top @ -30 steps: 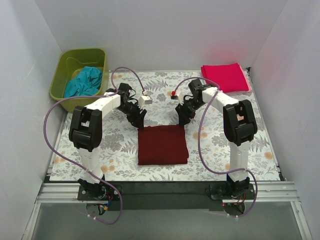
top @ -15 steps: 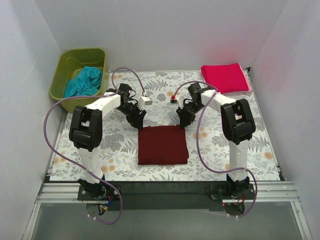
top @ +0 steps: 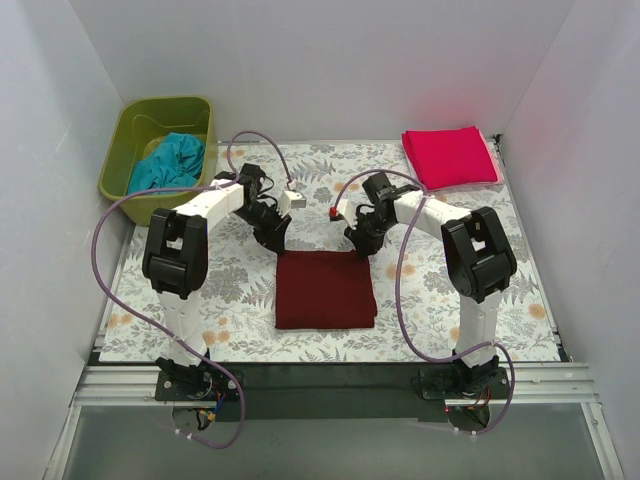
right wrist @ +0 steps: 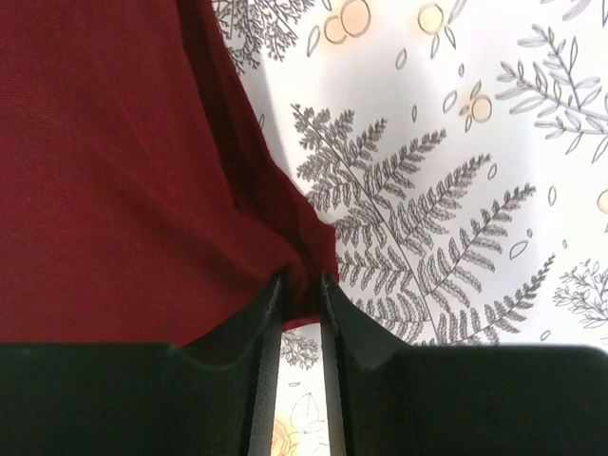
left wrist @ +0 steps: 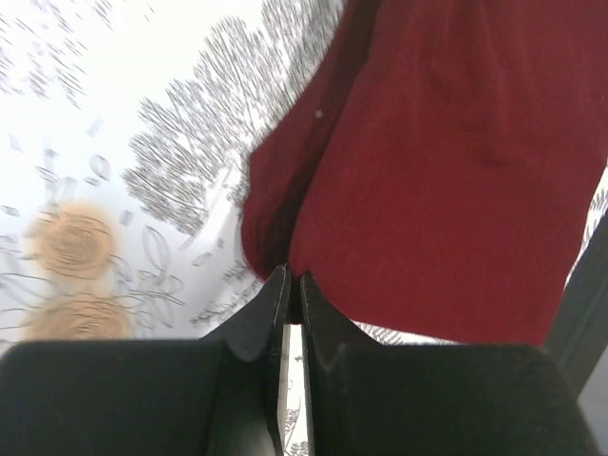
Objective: Fold and stack the t-shirts
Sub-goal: Fold the tshirt
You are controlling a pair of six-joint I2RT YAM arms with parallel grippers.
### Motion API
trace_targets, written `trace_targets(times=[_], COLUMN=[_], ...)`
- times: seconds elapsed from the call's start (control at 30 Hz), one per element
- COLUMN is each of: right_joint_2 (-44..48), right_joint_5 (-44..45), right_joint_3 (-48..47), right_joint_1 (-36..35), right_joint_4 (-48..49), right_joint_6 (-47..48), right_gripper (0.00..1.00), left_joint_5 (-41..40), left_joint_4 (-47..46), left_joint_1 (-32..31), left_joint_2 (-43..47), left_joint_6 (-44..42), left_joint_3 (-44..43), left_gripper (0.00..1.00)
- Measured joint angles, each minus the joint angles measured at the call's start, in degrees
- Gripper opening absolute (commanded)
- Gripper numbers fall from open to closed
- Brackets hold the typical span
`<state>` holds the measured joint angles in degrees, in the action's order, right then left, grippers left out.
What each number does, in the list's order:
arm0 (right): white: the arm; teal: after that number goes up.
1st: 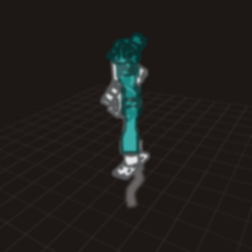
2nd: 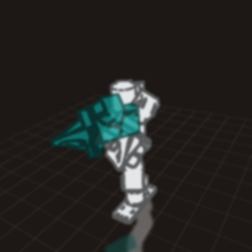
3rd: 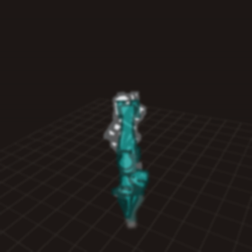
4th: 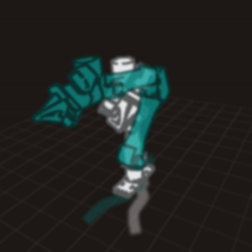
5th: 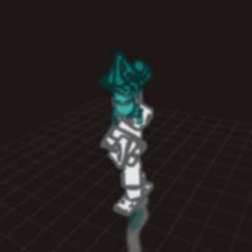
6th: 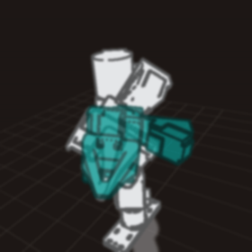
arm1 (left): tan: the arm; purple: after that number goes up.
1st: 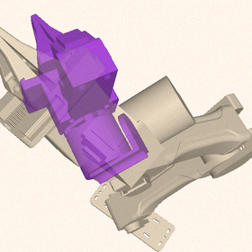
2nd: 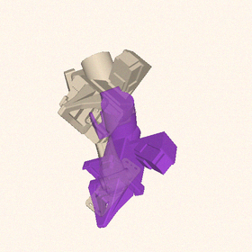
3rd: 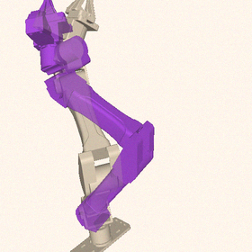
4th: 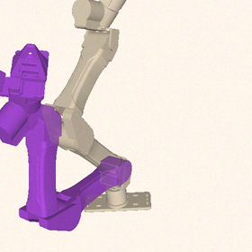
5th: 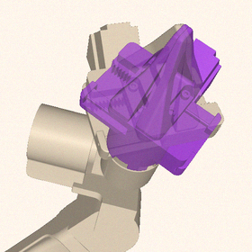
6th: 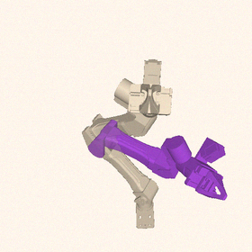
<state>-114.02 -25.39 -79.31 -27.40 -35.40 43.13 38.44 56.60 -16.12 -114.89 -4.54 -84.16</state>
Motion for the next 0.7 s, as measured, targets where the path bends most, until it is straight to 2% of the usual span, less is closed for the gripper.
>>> trace_targets(times=[0.3,0.37,0.5,0.7], right_joint_2=[2.7,3.1,3.6,3.1], right_joint_5=[3.4,3.6,3.7,3.6], right_joint_3=[3.9,4.4,5.1,4.2], right_joint_1=[-2.1,-2.2,-2.2,-1.2], right_joint_4=[4.0,4.5,5.2,5.3], right_joint_6=[4.4,5.0,5.5,6.2], right_gripper=[0.24,0.21,0.08,0.04], left_joint_5=[-1.9,-2.9,-5.0,-4.4], left_joint_4=[-5.6,-7.1,-10.4,-11.3], left_joint_1=[-0.2,-0.2,-0.2,-0.1], left_joint_2=[0.6,-0.2,-5.1,-6.7], left_joint_6=[2.6,3.1,4.6,7.4], left_joint_3=[-2.9,-2.9,-2.9,-4.0], left_gripper=[0.00,0.00,0.00,0.00])
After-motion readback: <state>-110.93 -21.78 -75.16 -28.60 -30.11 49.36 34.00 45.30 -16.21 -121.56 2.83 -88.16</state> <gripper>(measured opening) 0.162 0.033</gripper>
